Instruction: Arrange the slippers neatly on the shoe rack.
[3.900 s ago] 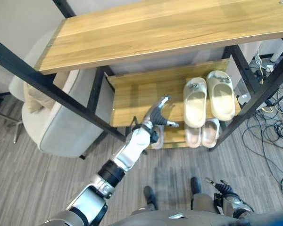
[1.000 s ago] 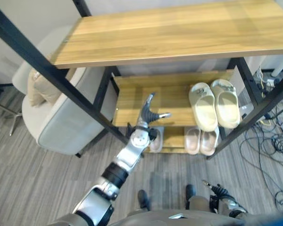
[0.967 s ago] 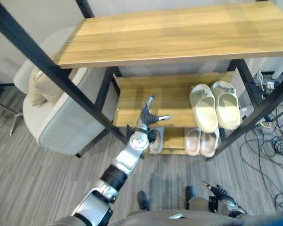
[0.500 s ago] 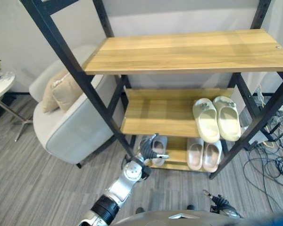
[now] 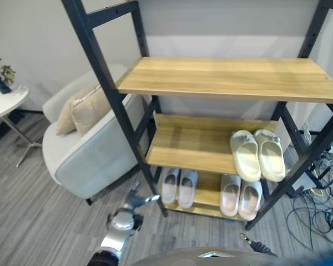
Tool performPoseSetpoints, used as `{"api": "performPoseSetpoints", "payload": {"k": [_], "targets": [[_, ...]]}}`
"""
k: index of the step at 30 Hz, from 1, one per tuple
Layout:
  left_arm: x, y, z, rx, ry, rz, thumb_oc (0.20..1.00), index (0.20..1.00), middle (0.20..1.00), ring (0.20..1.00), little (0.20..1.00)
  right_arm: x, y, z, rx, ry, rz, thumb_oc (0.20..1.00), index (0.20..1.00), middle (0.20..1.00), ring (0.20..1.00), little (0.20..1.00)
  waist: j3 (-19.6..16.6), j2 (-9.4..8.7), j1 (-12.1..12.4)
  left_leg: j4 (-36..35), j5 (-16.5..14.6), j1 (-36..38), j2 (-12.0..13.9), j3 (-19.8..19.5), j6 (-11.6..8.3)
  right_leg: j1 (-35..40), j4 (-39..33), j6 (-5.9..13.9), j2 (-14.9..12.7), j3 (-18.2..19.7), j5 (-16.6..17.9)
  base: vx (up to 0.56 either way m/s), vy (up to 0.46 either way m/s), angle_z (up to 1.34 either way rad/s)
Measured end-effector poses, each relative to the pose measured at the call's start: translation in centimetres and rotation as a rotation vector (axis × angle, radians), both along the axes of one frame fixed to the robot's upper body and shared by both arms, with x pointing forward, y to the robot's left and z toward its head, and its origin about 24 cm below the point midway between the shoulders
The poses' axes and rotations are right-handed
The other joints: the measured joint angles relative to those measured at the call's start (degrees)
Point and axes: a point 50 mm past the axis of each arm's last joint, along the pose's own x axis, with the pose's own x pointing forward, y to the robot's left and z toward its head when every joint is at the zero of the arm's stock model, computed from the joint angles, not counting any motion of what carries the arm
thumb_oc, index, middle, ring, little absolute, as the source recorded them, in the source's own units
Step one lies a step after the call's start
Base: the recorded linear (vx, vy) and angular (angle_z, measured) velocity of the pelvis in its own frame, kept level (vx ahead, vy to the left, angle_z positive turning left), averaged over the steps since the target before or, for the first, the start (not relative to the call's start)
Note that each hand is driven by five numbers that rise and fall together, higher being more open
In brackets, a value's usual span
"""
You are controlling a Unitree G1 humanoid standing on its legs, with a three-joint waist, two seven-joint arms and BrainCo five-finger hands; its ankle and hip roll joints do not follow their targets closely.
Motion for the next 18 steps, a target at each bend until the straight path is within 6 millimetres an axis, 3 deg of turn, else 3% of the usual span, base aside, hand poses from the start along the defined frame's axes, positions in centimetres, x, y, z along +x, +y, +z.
{"api": "performPoseSetpoints", "payload": {"k": [11, 14, 18], "targets": [[-4.8, 0.6, -4.0, -0.011, 0.305, 0.034, 1.0, 1.0, 1.0, 1.0, 1.0, -0.1, -0.4, 0.0, 0.021, 0.001, 0.002, 1.0, 1.0, 1.0, 1.0, 1.0, -0.2, -0.04, -0.67, -0.09, -0.07, 0.37, -0.2, -0.02, -0.44, 0.76, -0.92, 0.0, -0.02, 0.03, 0.2, -0.02, 0.046, 0.0], [-8.1, -0.1, -5.4, -0.059, 0.46, 0.086, 1.0, 1.0, 1.0, 1.0, 1.0, -0.5, -0.6, 0.0, 0.028, 0.014, 0.031, 1.0, 1.0, 1.0, 1.0, 1.0, -0.63, -0.03, -0.9, -0.06, -0.29, 0.72, -0.19, 0.32, -0.75, 1.11, -1.38, -0.1, -0.04, 0.3, 0.33, 0.02, 0.022, -0.06], [-11.8, 0.5, -5.8, -0.088, 0.597, 0.202, 1.0, 1.0, 1.0, 1.0, 1.0, -1.5, -1.0, -0.1, 0.035, 0.049, 0.061, 1.0, 1.0, 1.0, 1.0, 1.0, -0.78, -0.28, -0.8, -0.02, -0.79, 1.79, 0.0, 0.52, -1.0, 1.92, -1.51, -0.16, 0.14, 0.79, 0.19, 0.02, 0.01, -0.06]]}}
